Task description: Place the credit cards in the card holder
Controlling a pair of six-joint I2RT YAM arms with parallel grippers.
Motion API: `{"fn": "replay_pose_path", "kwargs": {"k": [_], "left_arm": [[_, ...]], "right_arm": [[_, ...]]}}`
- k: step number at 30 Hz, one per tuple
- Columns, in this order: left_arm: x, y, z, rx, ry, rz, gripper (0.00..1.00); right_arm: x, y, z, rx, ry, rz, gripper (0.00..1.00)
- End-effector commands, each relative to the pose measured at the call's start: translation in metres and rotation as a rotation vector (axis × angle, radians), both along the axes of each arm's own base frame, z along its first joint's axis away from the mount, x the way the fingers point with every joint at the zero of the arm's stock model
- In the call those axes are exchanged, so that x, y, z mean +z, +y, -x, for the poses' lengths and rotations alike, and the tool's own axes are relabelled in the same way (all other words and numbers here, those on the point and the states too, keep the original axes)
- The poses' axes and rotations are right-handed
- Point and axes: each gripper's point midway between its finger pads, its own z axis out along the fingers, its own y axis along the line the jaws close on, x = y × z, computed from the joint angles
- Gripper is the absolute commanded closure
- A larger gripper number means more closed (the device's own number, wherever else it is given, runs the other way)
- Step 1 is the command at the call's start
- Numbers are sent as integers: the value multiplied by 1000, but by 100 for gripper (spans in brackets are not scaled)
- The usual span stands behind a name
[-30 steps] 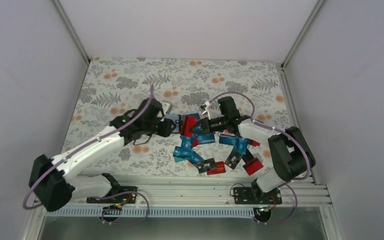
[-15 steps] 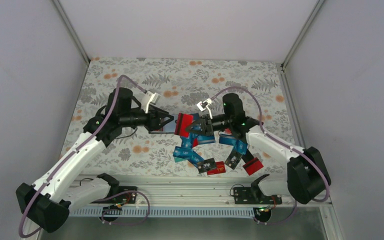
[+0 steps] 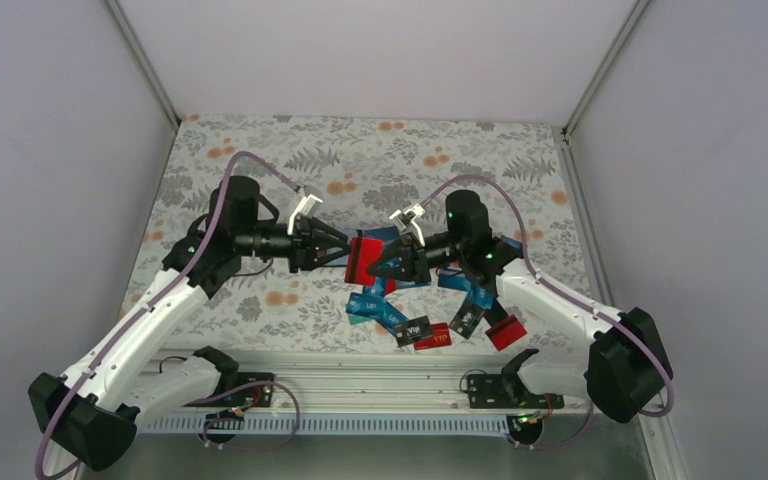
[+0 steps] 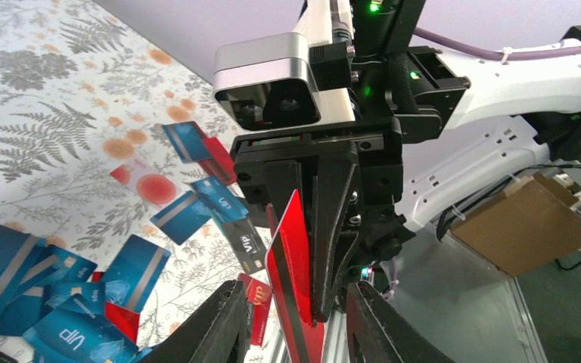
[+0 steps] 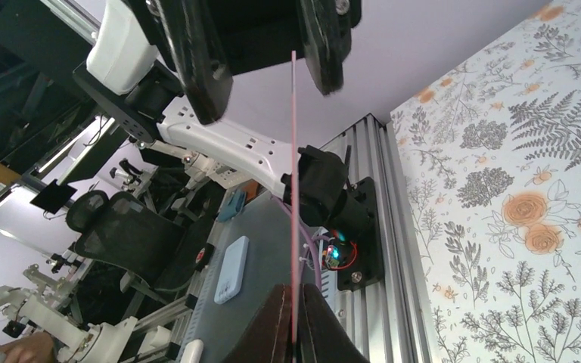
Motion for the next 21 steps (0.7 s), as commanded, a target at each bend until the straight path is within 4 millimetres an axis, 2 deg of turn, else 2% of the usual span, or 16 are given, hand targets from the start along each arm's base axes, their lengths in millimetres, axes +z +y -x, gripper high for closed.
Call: {"fn": "replay_pose_path", "kwargs": {"k": [1, 8, 16, 18, 21], "left_arm": [[-2, -1, 14, -82, -10, 27, 67], [-10, -1, 16, -91, 11, 23, 71], [-12, -4, 12, -85, 33, 43, 94], [-14, -4, 8, -67, 42, 35, 97], [-19, -5, 2, -46, 61, 18, 98]], "right_arm": [[28, 1, 8, 30, -104, -69, 96], [35, 4, 6, 20, -119, -75, 96], [37, 8, 3, 15, -126, -76, 96], [38, 9, 1, 7, -127, -74, 96], [36, 11, -2, 2, -124, -62, 96]]}}
